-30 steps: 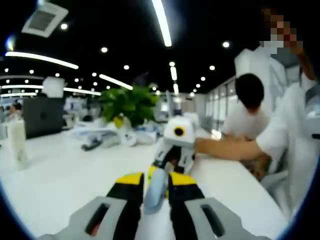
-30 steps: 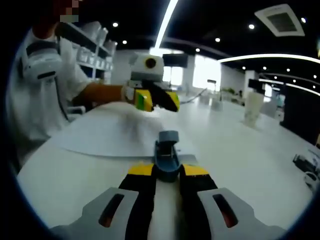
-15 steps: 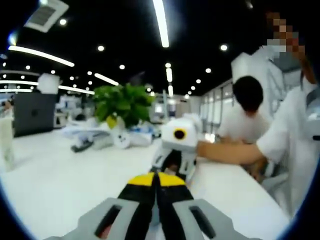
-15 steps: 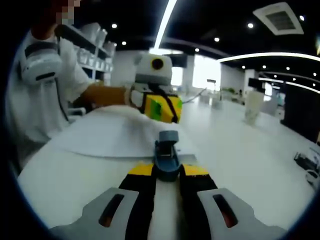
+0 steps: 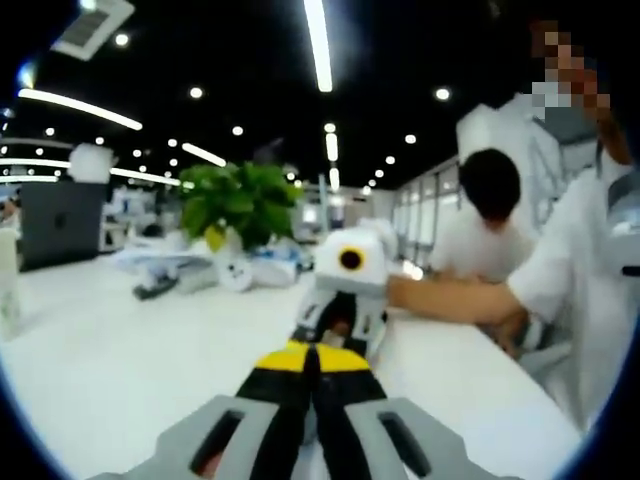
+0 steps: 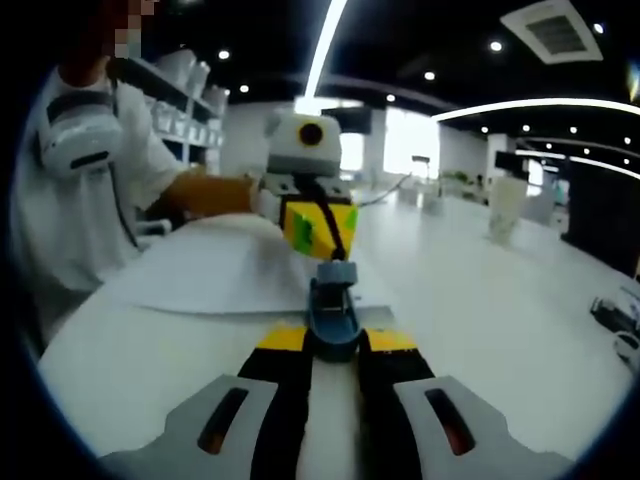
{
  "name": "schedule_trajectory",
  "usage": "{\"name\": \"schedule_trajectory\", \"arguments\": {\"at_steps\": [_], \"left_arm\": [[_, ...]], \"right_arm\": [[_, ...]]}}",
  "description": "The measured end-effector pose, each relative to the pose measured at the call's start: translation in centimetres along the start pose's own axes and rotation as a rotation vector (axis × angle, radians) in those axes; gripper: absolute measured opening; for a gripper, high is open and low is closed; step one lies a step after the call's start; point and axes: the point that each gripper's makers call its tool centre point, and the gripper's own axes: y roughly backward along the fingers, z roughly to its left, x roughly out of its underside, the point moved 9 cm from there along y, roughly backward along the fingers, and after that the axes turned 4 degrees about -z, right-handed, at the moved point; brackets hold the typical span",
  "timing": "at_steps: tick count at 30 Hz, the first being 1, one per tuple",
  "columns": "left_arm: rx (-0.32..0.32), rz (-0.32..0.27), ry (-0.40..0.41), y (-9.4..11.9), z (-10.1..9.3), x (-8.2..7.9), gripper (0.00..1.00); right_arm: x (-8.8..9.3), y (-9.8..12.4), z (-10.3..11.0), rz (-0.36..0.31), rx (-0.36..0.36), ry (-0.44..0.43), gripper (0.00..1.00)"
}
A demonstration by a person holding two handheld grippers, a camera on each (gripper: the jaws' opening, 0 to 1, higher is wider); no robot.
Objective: Pick up the paper insert the paper into the punch align the paper edges press the punch to punch holes
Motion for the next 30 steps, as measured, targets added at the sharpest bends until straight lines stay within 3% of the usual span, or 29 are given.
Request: {"name": "schedule_trajectory", "arguments": {"at_steps": [8, 10, 16, 20, 27, 30], "left_arm": [[0.006, 0.029, -0.015, 0.0, -0.7, -0.2, 0.04], [0.008, 0.018, 0.000, -0.3, -1.7, -0.2, 0.04], [-0.005, 0.006, 0.025, 0.0, -0.9, -0.1, 0.05], [-0.009, -0.007, 0.025, 0.6, -0.7, -0.8, 0.21], [-0.001, 0.092, -0.049, 1.1, -0.4, -0.1, 0.25], [0.001, 0.103, -0.050, 1.0, -0.2, 0.1, 0.28]], "right_arm": [[0.1, 0.0, -0.1, 0.000, -0.002, -0.006, 0.21], [0.1, -0.1, 0.0, 0.001, -0.001, -0.004, 0.21], [0.1, -0.2, 0.0, 0.000, -0.003, 0.001, 0.21], [0.0, -0.2, 0.0, -0.001, -0.004, 0.009, 0.22], [0.0, -0.3, 0.1, -0.001, 0.004, 0.022, 0.22], [0.0, -0.2, 0.0, 0.004, 0.008, 0.024, 0.22]]}}
